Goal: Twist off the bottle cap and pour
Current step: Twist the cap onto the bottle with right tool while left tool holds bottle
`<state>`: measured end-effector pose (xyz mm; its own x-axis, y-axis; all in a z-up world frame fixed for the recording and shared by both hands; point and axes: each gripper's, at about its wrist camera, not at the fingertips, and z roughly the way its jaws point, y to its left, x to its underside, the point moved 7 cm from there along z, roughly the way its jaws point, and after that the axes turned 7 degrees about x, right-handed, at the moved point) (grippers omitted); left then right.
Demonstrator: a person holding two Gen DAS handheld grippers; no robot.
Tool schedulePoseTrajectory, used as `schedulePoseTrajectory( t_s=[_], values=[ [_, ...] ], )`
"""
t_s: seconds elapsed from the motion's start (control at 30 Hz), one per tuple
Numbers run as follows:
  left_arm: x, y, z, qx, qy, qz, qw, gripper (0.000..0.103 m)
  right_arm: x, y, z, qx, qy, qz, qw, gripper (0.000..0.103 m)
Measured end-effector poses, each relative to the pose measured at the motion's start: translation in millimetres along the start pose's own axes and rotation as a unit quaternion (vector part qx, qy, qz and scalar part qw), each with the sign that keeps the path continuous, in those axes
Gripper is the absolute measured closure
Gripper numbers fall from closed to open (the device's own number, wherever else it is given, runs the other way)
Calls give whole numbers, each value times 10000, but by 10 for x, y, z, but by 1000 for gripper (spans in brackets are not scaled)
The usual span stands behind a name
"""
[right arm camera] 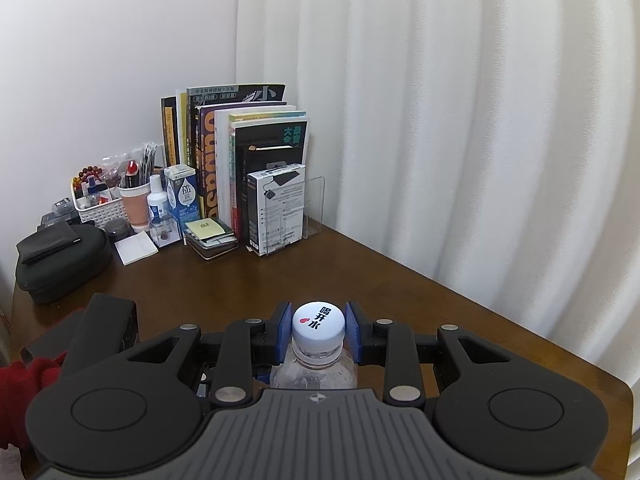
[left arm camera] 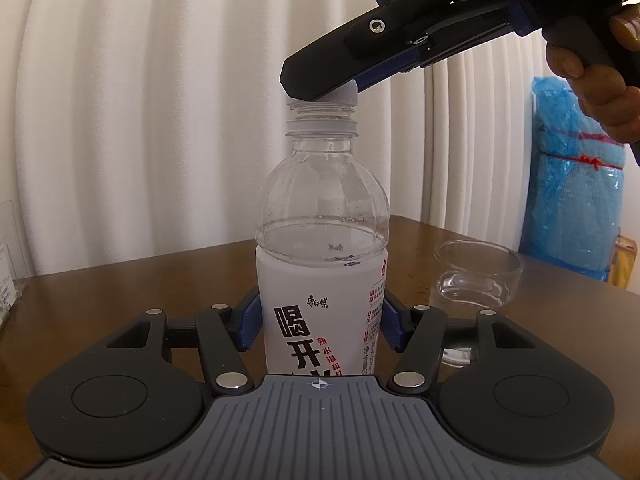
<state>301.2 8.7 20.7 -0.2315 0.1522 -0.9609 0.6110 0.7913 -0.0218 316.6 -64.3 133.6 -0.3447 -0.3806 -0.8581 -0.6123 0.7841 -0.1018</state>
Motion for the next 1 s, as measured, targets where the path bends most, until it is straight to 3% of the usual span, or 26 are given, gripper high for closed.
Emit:
schedulePoseTrajectory(
  t_s=[1.0],
  values=[
    [-4,-43,-14,1,21,24,10000,44,99,-26,-23,-35,-261,60,9996,71]
  ],
)
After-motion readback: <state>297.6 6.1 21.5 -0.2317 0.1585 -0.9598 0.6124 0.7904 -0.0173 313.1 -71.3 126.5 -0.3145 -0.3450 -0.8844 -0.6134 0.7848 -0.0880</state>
